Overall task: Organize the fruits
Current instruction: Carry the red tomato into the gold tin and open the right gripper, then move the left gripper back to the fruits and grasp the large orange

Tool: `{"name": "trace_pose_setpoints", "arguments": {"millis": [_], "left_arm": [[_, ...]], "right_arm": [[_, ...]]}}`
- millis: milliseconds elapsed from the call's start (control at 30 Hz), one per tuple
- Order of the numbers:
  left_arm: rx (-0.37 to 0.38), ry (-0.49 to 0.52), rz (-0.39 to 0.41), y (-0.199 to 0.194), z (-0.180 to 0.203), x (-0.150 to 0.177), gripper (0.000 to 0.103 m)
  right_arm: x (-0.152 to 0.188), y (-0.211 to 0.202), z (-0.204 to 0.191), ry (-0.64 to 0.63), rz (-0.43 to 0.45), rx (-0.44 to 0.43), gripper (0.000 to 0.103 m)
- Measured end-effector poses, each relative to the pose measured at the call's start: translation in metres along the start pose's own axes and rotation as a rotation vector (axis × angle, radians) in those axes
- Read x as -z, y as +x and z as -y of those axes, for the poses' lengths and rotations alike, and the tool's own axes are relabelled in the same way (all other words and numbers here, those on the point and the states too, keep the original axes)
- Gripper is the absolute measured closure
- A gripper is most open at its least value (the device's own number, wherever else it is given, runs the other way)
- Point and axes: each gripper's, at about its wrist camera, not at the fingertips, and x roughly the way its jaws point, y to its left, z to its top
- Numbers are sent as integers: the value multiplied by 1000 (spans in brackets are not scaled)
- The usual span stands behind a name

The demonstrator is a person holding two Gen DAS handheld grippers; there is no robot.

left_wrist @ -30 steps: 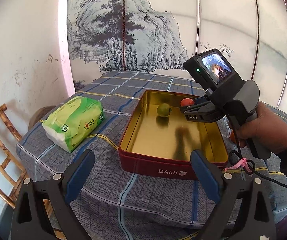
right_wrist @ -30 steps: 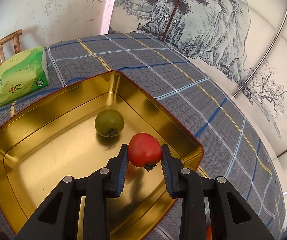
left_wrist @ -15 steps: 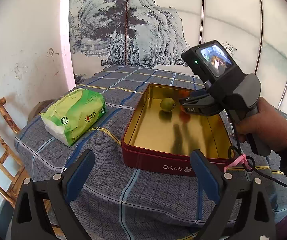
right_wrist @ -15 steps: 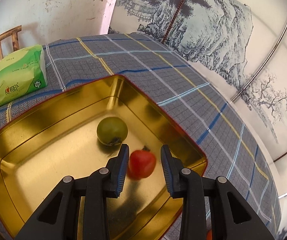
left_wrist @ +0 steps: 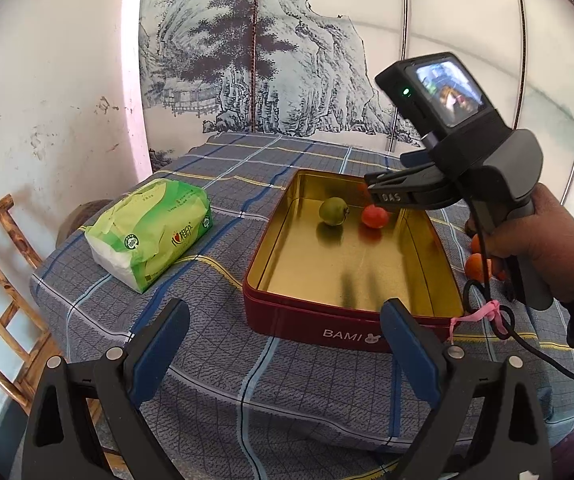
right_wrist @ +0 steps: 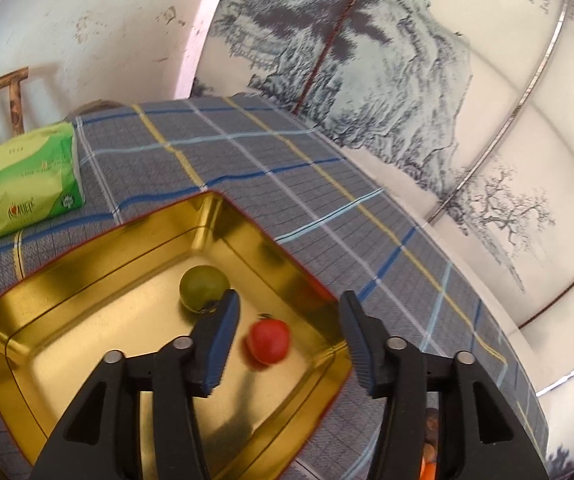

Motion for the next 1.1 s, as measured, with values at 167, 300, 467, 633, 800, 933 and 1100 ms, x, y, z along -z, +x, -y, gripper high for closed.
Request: {"name": "trace_pose_setpoints", "arguments": {"millis": [167, 300, 467, 633, 800, 933, 1100], "left_arm": [[3, 14, 12, -6, 7, -2, 9], [10, 35, 19, -12, 16, -3, 9], [20, 75, 29, -18, 33, -5, 8], [30, 121, 40, -24, 52, -7, 7], [40, 157, 48, -29, 71, -8, 7], [49, 188, 47, -29, 89, -10, 7], [61, 230, 48, -32, 110, -11, 7]], "right_arm": [[0, -19, 11, 28, 25, 21, 44], [4, -37, 22, 51, 43, 39, 41], [13, -54, 40, 89, 57, 50, 39], [26, -79, 67, 166, 75, 52, 37], [38, -104, 97, 243, 106, 70, 32], [50, -125, 123, 307, 138, 90, 28], [67, -143, 150, 372, 163, 110, 24]]}}
